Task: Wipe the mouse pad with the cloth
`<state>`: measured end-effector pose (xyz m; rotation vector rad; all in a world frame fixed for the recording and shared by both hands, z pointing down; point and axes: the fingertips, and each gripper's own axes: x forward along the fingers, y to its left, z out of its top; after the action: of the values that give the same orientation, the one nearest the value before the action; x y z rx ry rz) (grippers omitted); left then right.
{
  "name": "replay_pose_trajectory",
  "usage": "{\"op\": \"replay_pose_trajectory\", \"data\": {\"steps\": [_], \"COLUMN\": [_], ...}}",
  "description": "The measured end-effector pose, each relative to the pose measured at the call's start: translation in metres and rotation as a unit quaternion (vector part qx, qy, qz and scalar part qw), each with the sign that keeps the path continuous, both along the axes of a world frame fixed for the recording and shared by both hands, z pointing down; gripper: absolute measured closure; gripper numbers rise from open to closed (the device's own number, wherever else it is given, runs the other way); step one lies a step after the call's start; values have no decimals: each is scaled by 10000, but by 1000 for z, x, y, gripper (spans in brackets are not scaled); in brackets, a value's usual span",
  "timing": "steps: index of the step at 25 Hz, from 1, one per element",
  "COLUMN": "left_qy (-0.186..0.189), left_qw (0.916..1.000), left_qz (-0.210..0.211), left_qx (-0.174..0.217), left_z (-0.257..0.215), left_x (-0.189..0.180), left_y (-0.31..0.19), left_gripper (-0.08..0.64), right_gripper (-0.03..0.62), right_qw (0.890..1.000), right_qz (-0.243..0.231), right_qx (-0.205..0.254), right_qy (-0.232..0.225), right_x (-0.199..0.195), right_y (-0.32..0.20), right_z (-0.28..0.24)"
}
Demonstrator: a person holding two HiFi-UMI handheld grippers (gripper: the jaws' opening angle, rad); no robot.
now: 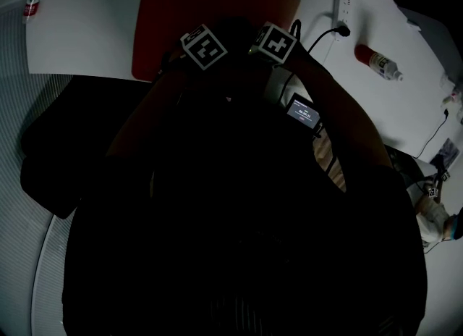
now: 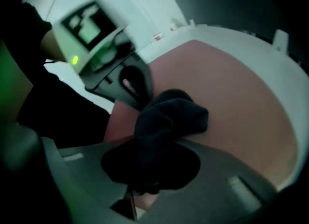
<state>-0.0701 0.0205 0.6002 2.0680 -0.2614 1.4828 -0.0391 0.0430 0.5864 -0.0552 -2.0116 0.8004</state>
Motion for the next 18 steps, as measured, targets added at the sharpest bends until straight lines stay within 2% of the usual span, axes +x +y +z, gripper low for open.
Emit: {"op": "replay_pose_trajectory", "data": {"steps": [5, 7, 9, 10, 12, 13, 15, 16, 17, 18], "left_qy": [43, 55, 50, 48, 62, 69, 66, 58, 52, 51], "left_qw": [10000, 10000, 10000, 10000, 10000, 10000, 10000, 10000, 10000, 10000], "left_qz": [-47, -25, 3, 5, -11, -18, -17, -8, 3, 16], "left_qx": [-32, -50, -54, -54, -44, -35, -14, -5, 5, 17], "left_z": [-1, -2, -2, -1, -1, -1, -1, -1, -1, -1], "left_x": [1, 2, 1, 1, 2, 2, 2, 2, 2, 2], "left_y": [-1, -1, 0, 1, 1, 0, -1, -1, -1, -1], "left_gripper": [554, 553, 554, 554, 554, 554, 554, 554, 554, 554], "right_gripper": [515, 515, 514, 514, 514, 514, 514, 514, 514, 514], "right_qw": [9936, 9875, 9818, 9816, 9858, 9817, 9579, 9480, 9451, 9477], "right_qz": [876, 995, 497, 126, -706, -1239, -2224, -2495, -2566, -2468], "right_qx": [549, 961, 1487, 1553, 1339, 1367, 1805, 1969, 2019, 2018], "right_qy": [456, 754, 1074, 1107, 721, 462, 189, 145, 113, 104], "right_x": [62, 69, 60, 52, 24, 10, -2, -3, 0, 5], "right_y": [-92, -107, -98, -82, -28, 2, 41, 47, 45, 36], "right_z": [10, 4, -1, -1, -2, -4, -2, 0, 2, 3]}}
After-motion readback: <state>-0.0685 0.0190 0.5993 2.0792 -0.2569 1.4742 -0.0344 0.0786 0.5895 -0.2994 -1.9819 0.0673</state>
